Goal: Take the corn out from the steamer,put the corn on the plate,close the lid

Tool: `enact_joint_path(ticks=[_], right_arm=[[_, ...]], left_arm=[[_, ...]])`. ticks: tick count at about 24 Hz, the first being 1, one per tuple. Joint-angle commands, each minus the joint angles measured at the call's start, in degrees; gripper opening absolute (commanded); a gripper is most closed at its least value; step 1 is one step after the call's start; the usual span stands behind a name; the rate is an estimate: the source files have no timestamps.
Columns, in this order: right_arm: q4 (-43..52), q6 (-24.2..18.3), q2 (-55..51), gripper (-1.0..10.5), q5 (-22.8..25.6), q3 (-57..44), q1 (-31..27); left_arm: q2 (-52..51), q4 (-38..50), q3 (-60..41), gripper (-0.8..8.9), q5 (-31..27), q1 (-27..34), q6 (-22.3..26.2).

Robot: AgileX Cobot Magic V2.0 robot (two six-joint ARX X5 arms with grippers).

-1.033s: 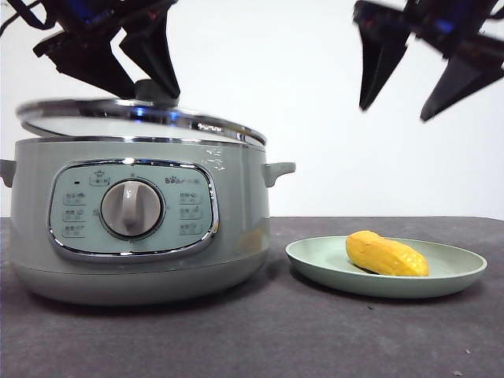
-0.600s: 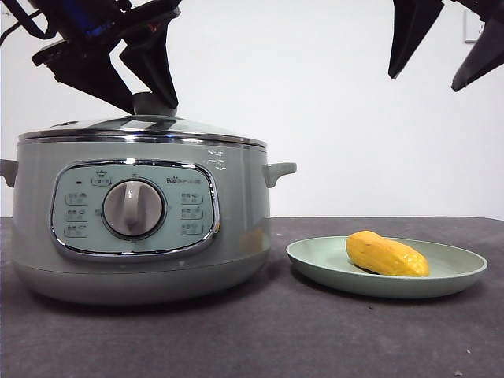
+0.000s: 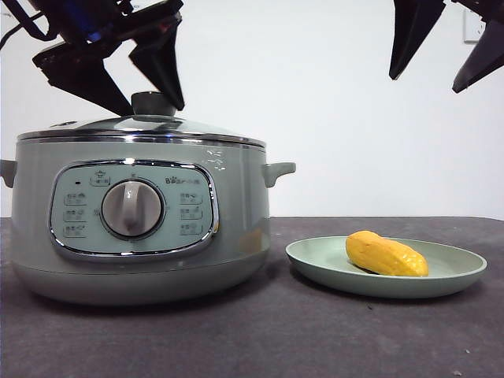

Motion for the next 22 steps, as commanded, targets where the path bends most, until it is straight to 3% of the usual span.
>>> enact_joint_path(ticks=[1,6,9,10,15,18,22], right_arm=[[0.0,0.5,-0.5,4.1,0.2,-0.5,-0.1],[-2.7,0.0,-2.6,3.7,0.1,-0.5,0.1],[-1.6,-0.1,-5.5,0.8,0.1,-1.4,0.8],[0.0,-0.1,-7.0,0.2,0.1,-2.6,1.4],[12.1,0.1,-17.6,-0.1,1.4,-15.9,5.2],[21.1,0.1,-26.1,-0.1,6.7,-26.4,8.2],[24.6,1.0,-31.7,-0.1,9.0,-33.5,9.5]], left_arm=[[-2.5,1.2,-0.3,4.45,-0.2,-0.1,0.6],[-12.1,-5.0,-0.3,4.03,-0.3,-0.2,0.6],[-17.4,-8.4,-0.4,1.31,-1.5,-0.4,0.9],[-18.9,-9.2,-0.5,-0.05,-3.0,-1.0,1.2],[-27.2,-8.4,-6.6,-0.09,-10.8,-4.5,2.1],[-34.1,-4.2,-15.6,-0.09,-12.1,-6.5,2.1],[-41.0,1.3,-23.7,-0.09,-12.1,-8.0,2.1]])
